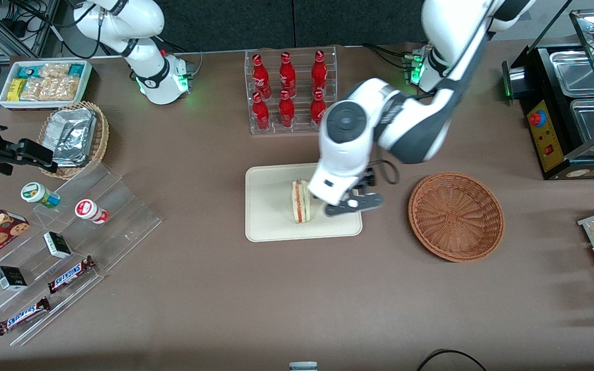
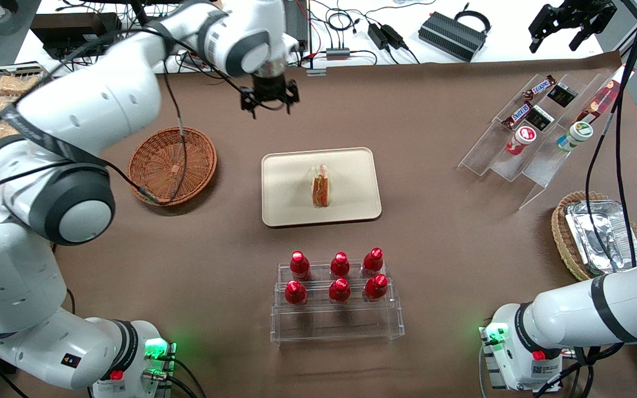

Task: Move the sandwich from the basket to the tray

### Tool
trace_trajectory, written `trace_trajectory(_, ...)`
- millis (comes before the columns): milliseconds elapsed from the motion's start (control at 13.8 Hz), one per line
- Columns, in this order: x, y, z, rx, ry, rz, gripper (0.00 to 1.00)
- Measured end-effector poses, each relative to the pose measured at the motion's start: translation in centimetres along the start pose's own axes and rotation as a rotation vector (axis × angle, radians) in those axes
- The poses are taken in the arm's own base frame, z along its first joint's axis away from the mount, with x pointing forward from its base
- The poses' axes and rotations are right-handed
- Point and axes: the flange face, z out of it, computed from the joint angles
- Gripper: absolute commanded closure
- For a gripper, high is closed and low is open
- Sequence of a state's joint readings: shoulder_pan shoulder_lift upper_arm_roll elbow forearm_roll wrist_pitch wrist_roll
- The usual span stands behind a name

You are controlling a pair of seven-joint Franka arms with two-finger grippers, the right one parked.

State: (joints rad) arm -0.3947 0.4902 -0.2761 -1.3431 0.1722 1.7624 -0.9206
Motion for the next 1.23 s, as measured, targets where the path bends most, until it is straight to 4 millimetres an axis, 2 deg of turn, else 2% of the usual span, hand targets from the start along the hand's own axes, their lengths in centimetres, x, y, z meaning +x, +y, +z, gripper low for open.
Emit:
trace_trajectory(145,2.5,-4.2,-2.1,0.008,-0.021,-0.072,0.0)
trace_trajectory(363,4.8,-8.9,-5.3,-0.001,-0.01,-0.109,0.0)
trace_trajectory(653,6.0,-15.6,-8.7,0.039,-0.056,-0.011,0.0)
trace_trajectory(1016,7.9,-24.6,-11.2,0.028,-0.138,0.134,0.0)
trace_trajectory(1234,8.2,-29.2,-12.5,0.003,-0.17,0.211,0.0)
